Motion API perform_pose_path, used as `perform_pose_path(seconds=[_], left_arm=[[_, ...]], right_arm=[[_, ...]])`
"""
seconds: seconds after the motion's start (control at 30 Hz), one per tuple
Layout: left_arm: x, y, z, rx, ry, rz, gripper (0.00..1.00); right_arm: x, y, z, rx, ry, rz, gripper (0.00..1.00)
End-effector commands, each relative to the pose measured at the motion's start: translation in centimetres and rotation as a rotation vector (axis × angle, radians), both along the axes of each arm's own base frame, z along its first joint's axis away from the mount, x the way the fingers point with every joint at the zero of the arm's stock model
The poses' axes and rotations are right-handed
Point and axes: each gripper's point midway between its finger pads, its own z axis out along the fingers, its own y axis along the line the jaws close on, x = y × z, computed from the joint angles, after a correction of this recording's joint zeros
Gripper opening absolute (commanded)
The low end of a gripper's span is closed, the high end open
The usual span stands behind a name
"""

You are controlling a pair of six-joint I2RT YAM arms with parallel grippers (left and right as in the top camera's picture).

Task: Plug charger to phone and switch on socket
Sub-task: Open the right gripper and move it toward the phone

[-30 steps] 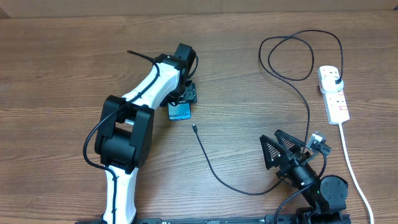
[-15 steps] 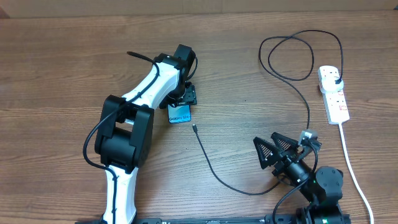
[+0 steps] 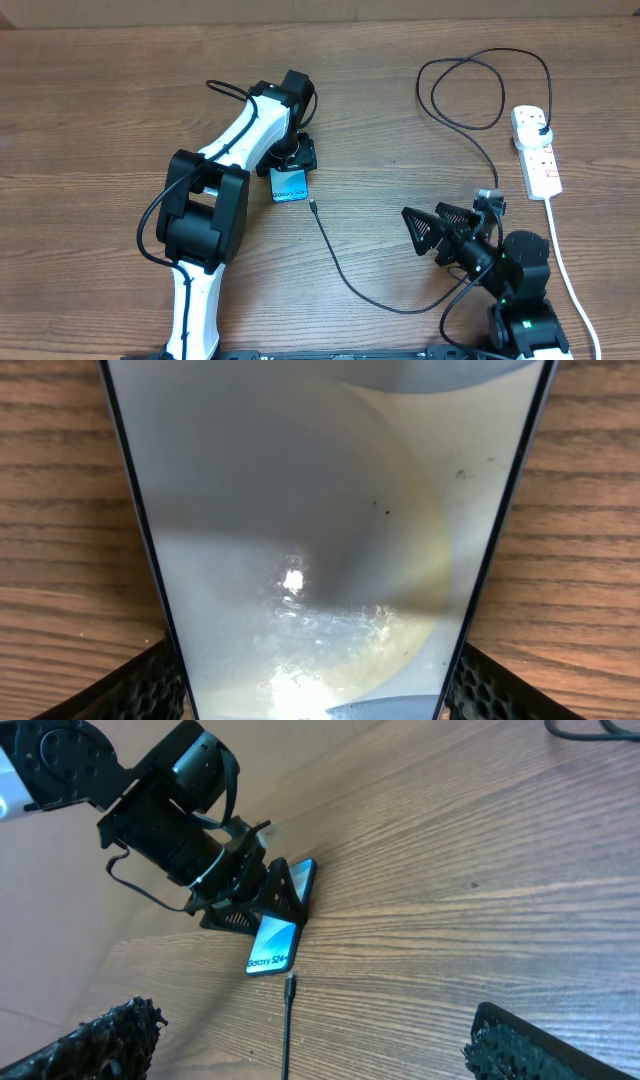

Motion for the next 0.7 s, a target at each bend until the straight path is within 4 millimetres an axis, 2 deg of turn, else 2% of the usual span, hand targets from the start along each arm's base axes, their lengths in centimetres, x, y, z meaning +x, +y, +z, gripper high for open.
perform_pose_path(seconds=[0.0,0.13,0.37,0.5,0.67], left_arm=[[-2.3,-0.8,-3.5,-0.044,0.135,0.038,0.04],[-2.1,-1.0,-3.2,-0.086,0.144,0.056,0.04],[-2.2,0.0,-2.7,-0.089,0.171,0.084,0.04],[-2.3,0.5,-2.5,-0.091,0.185,0.092,0.04],[-2.3,0.5,-2.4,-0.104,0.194,0.097,0.04]], right_arm=[[0.8,0.3,2.3,-0.020,-0.054,0.016,1.00],[1.2,0.3,2.0,-0.024,-0.031,0.018,1.00],[1.1,0.4,1.8,-0.023,-0.024,0.021,1.00],[0.9,0.7,1.8,-0.019,-0.020,0.037,0.99],[0.1,1.6,0.8,-0.037,0.016,0.087,1.00]])
